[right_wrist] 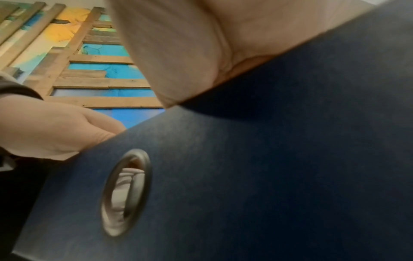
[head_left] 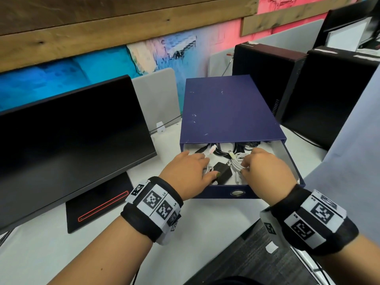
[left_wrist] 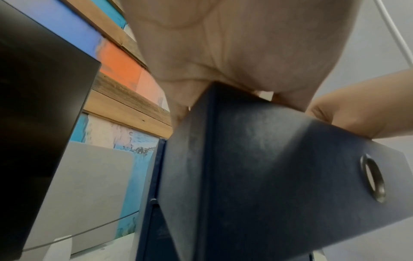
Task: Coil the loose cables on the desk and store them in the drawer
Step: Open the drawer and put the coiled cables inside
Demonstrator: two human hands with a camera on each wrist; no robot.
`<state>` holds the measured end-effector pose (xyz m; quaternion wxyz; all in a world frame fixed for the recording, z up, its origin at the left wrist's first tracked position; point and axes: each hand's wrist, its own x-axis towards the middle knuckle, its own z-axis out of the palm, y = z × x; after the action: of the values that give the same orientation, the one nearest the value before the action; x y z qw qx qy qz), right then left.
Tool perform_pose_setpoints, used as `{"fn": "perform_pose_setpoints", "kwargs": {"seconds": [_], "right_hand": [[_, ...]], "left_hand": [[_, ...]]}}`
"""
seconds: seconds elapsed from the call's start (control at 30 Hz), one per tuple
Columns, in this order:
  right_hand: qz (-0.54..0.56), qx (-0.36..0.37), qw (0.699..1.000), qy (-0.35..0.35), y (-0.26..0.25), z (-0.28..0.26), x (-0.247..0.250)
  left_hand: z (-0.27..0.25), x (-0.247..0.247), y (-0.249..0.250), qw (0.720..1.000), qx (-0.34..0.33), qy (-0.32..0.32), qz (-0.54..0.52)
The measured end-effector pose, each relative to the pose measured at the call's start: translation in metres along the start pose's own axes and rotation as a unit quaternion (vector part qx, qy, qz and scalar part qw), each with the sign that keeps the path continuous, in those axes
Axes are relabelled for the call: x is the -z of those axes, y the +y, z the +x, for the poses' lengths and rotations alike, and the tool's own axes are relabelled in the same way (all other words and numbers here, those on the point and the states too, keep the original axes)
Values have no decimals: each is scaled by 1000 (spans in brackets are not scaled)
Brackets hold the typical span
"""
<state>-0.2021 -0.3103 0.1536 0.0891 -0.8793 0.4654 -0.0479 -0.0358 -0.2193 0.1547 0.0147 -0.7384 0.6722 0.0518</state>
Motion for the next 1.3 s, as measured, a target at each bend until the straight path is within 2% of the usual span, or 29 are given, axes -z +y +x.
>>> {"fn": "perform_pose_setpoints", "kwargs": {"seconds": [0.1,0.23,0.43,0.57,0.73,0.83,0.93,1.1,1.2,1.3], "right_hand": [[-6,2,1000,3,1,1,0],[8,11,1000,-20,0,-1,3],[27,34,997,-62,3,-3,6],[39,45,995,-85,7,-5,9],[56,59,993,-89,7,-12,10],[60,66,992,-91,7,-15,12],[69,71,991,-95,10,-14,13],[68,78,993,-59,15,-9,12],[76,80,993,-43,18,-6,13],[89,121,987,-57,21,-8,21]], "left_hand": [[4,2,7,999,14,-37,9],[8,0,18,996,56,-39,51],[16,8,17,994,78,-69,24],[18,5,17,994,107,-17,-20],[21,2,21,992,92,83,-9],[20,0,23,995,61,73,-8],[18,-1,19,994,72,54,-66],[15,-5,17,984,76,117,-111],[13,-4,15,978,79,133,-143],[11,-2,7,960,98,166,-205]]}}
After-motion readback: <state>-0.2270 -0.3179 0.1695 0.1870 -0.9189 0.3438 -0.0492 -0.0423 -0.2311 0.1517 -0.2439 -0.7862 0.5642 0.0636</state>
